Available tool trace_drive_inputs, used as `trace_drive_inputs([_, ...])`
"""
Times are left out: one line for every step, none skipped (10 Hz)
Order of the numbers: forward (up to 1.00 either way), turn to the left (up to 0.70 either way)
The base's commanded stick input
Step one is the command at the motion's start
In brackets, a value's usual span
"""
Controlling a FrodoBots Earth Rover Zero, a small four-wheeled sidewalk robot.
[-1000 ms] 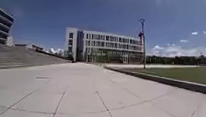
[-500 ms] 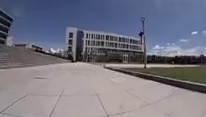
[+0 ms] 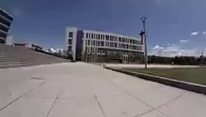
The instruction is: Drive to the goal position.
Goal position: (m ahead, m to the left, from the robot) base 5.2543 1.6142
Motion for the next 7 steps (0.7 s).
trace_drive_inputs([0.27,0.00])
trace_drive_inputs([0.27,0.00])
trace_drive_inputs([0.27,0.00])
trace_drive_inputs([0.26,0.00])
trace_drive_inputs([0.26,0.00])
trace_drive_inputs([0.26,0.00])
trace_drive_inputs([0.26,0.00])
